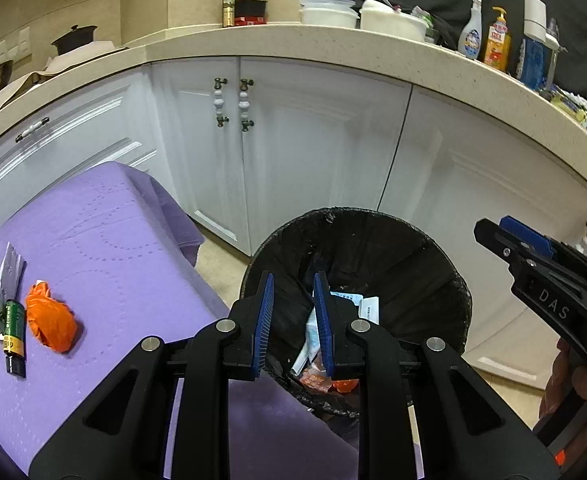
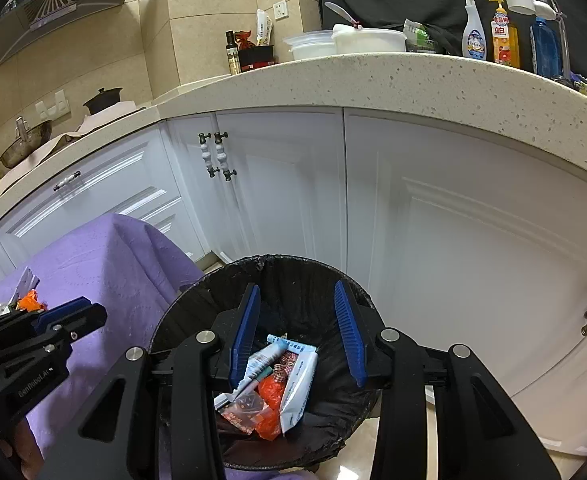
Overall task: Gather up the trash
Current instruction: 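Carry toothpaste tube and red bottle over the bin and open both tools, then move both open tools back toward the remaining trash on the table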
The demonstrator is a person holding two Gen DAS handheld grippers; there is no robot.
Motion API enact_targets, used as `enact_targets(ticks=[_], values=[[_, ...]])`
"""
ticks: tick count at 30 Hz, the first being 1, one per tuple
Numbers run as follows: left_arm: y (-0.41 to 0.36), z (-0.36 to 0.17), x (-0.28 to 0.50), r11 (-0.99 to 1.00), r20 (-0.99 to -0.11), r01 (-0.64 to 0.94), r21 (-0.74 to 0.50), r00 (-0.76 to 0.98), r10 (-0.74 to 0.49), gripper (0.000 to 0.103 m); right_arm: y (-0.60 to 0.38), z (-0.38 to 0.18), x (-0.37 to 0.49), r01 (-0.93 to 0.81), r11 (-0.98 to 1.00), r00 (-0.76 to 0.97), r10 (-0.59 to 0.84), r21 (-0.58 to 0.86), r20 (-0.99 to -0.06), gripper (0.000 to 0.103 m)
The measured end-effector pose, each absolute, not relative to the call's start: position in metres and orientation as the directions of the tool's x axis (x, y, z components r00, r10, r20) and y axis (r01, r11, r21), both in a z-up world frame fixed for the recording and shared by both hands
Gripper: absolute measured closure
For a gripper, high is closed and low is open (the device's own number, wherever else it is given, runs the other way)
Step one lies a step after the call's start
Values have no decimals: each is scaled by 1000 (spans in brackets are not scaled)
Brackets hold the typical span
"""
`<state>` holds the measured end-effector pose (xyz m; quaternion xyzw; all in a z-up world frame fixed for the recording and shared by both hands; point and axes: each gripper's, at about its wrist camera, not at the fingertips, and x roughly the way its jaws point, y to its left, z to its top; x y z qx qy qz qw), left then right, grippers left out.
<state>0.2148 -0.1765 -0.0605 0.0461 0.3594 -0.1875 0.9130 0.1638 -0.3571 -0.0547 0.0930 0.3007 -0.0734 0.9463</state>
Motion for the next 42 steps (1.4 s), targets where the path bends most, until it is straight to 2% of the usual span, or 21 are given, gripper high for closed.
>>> enact_targets(ticks=[11, 14, 16, 26, 42], values=[[-162, -48, 210, 935, -648, 350, -55, 700, -300, 81, -352, -48, 162, 192, 974, 816, -89, 122, -571, 62], [-153, -43, 208, 943, -637, 329, -55, 716, -287, 75, -348, -46, 163, 184, 975, 819, -82, 124, -568, 61], [-143, -41, 205, 951, -628, 306, -53, 730, -270, 66, -341, -44, 165, 170, 977, 822, -70, 126, -565, 61], [-67, -31, 191, 992, -602, 126, -21, 791, -113, 50, -282, -38, 179, 32, 991, 830, 44, 127, -556, 57], [78, -36, 153, 982, -623, -187, -25, 772, 131, 48, -154, -39, 202, -233, 964, 775, 262, 125, -575, 49]])
